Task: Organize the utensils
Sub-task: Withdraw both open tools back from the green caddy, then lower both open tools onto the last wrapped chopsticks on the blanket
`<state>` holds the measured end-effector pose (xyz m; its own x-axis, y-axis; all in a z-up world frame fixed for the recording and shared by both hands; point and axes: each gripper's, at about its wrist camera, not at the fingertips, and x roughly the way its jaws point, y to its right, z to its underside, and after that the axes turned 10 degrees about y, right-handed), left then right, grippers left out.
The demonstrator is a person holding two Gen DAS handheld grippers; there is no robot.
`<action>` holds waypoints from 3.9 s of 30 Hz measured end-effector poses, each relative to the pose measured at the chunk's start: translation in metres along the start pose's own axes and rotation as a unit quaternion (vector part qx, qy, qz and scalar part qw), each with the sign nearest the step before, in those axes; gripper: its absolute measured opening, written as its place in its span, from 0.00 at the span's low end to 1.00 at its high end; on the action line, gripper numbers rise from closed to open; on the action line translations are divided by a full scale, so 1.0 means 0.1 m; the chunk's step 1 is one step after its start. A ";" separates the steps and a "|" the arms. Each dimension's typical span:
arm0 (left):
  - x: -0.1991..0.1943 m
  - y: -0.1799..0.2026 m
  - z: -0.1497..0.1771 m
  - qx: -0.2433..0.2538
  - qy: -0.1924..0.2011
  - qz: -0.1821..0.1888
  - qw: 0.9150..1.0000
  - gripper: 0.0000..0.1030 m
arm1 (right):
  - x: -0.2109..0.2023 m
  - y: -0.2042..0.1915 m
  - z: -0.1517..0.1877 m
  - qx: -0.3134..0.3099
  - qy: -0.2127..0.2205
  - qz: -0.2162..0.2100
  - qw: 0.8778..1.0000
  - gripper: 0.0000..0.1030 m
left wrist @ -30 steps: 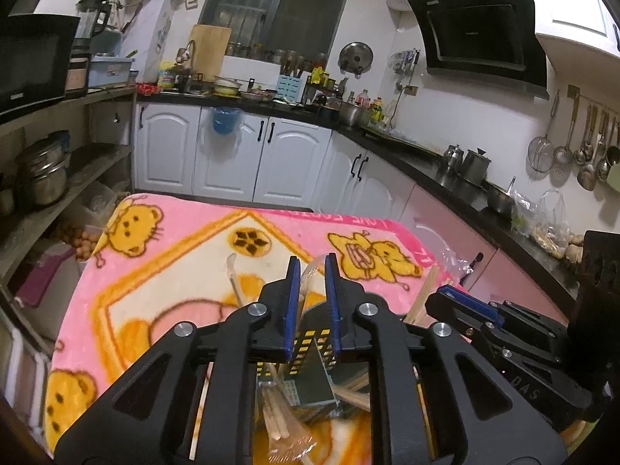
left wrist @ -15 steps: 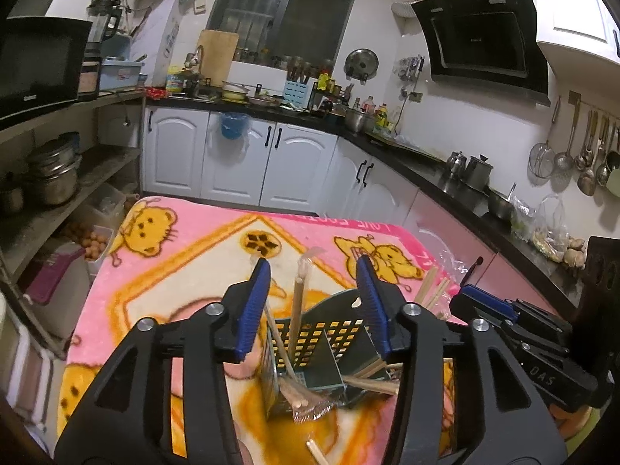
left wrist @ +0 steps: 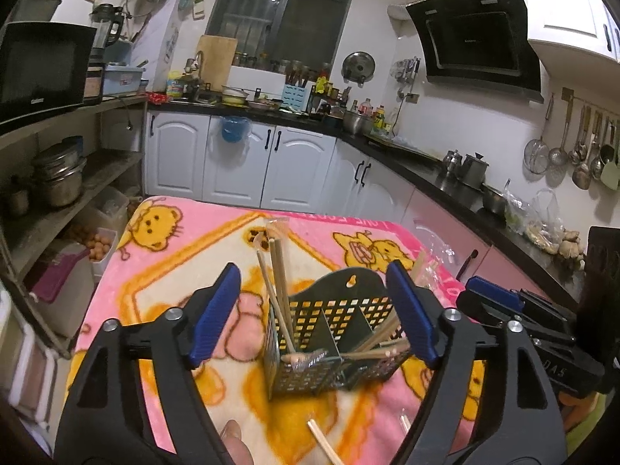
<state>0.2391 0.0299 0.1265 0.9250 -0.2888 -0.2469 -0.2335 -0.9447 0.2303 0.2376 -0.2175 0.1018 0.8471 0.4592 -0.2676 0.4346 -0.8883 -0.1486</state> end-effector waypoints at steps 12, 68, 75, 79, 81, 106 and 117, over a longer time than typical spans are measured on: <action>-0.16 0.01 0.19 0.008 -0.016 -0.007 1.000 0.85 | -0.15 -0.06 0.18 -0.010 -0.012 0.007 1.000 0.51; 0.07 0.02 1.19 0.000 -0.148 -0.011 0.989 0.90 | -0.11 0.18 1.07 0.031 -0.113 0.025 0.993 0.53; 0.28 0.02 1.41 -0.010 -0.191 -0.001 0.982 0.89 | 0.03 0.29 1.22 0.044 -0.148 0.028 0.988 0.53; 0.41 -0.01 1.51 -0.021 -0.213 -0.005 0.977 0.71 | 0.12 0.37 1.31 0.056 -0.169 0.024 0.984 0.47; 0.47 -0.02 1.56 -0.032 -0.225 0.000 0.974 0.66 | 0.17 0.39 1.35 0.059 -0.179 0.022 0.982 0.44; 0.90 -0.05 1.67 -0.032 -0.255 -0.038 0.966 0.19 | 0.48 0.35 1.68 0.029 -0.238 0.048 0.970 0.29; 0.84 -0.19 1.62 -0.055 -0.252 -0.031 0.966 0.05 | 0.31 0.34 1.43 0.039 -0.171 0.014 0.984 0.08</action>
<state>0.2728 -0.0015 -0.0511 0.6660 -0.2967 -0.6845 -0.1226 -0.9486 0.2918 0.2347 -0.2317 -0.0473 0.6998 0.4232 -0.5755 0.3769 -0.9031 -0.2057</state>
